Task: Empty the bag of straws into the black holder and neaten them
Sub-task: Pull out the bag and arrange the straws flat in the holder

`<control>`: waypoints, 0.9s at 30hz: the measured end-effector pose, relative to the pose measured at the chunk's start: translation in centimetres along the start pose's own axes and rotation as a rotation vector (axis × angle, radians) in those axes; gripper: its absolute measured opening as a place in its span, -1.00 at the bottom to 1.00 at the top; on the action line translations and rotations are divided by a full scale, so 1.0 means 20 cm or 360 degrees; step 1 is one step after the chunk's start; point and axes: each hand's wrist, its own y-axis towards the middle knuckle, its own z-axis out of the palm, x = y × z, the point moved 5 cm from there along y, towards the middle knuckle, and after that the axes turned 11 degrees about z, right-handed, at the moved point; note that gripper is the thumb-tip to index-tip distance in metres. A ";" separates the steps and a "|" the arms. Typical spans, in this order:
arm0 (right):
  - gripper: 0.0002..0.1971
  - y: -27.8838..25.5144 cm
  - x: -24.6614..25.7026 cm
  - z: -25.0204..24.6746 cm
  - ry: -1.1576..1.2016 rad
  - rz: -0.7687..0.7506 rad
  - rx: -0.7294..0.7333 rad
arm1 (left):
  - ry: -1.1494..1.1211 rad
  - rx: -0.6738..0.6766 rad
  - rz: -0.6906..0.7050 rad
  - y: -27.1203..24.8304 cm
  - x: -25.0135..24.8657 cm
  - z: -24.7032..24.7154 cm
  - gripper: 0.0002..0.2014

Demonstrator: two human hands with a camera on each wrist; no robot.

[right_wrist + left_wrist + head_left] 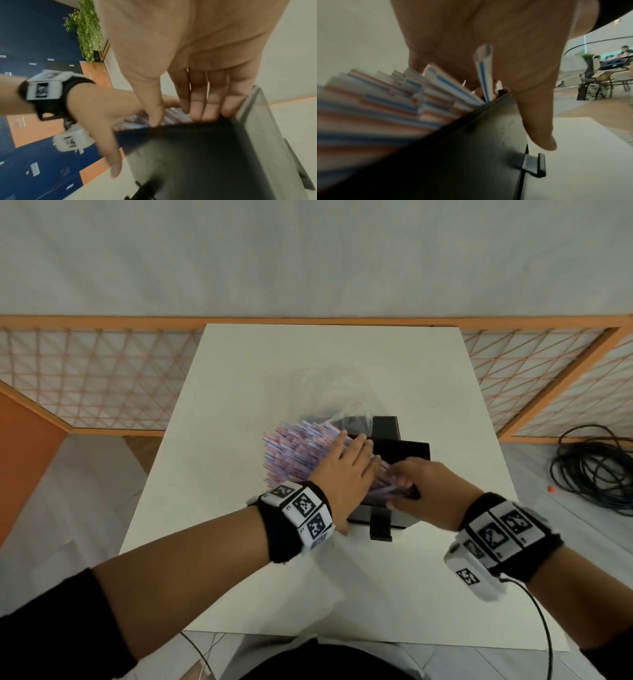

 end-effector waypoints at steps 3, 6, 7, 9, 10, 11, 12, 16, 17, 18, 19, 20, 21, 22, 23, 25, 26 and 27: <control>-0.57 -0.04 0.05 0.07 0.0095 -0.0088 0.0008 | 0.0002 0.0018 -0.0090 0.02 0.08 0.04 0.22; -0.39 -0.03 0.13 0.16 0.0015 -0.0130 0.0158 | 0.0004 -0.0020 -0.0036 0.01 0.14 0.01 0.26; -0.33 -0.01 0.14 0.18 -0.0015 -0.0106 0.0181 | 0.0010 -0.0024 -0.0005 0.01 0.15 0.00 0.26; -0.23 0.02 0.15 0.20 -0.0034 -0.0032 0.0197 | 0.0005 -0.0032 0.0042 0.00 0.18 0.00 0.26; -0.20 0.03 0.15 0.21 -0.0040 -0.0003 0.0212 | 0.0003 -0.0030 0.0050 0.00 0.19 0.00 0.26; -0.18 0.04 0.15 0.21 -0.0048 0.0023 0.0235 | 0.0014 -0.0027 0.0052 -0.01 0.21 0.01 0.26; -0.17 0.04 0.16 0.22 -0.0067 0.0051 0.0268 | 0.0034 -0.0029 0.0049 -0.01 0.22 0.01 0.25; -0.11 0.07 0.19 0.24 -0.0153 0.0165 0.0379 | 0.0063 -0.0036 0.0042 -0.01 0.24 0.04 0.24; -0.07 0.08 0.19 0.24 -0.0183 0.0184 0.0398 | 0.0040 -0.0042 0.0049 -0.01 0.24 0.03 0.25; -0.04 0.09 0.20 0.24 -0.0230 0.0202 0.0409 | 0.0011 -0.0050 0.0053 -0.01 0.25 0.03 0.25; -0.02 0.10 0.20 0.24 -0.0272 0.0216 0.0407 | -0.0020 -0.0059 0.0052 0.00 0.26 0.02 0.25; -0.02 0.10 0.20 0.24 -0.0299 0.0246 0.0422 | -0.0047 -0.0070 0.0049 0.00 0.27 0.02 0.25; -0.03 0.11 0.20 0.24 -0.0302 0.0268 0.0442 | -0.0066 -0.0082 0.0047 0.00 0.27 0.01 0.25; -0.05 0.10 0.20 0.25 -0.0290 0.0290 0.0474 | -0.0081 -0.0092 0.0046 0.00 0.27 0.01 0.25; -0.07 0.11 0.20 0.25 -0.0265 0.0312 0.0487 | -0.0090 -0.0099 0.0047 0.00 0.27 0.01 0.25; -0.11 0.11 0.19 0.25 -0.0229 0.0375 0.0539 | -0.0093 -0.0115 0.0060 0.00 0.27 0.02 0.23; -0.11 0.11 0.18 0.25 -0.0220 0.0402 0.0562 | -0.0090 -0.0130 0.0069 0.00 0.27 0.02 0.22; -0.11 0.12 0.18 0.25 -0.0220 0.0431 0.0568 | -0.0086 -0.0144 0.0079 0.00 0.27 0.02 0.22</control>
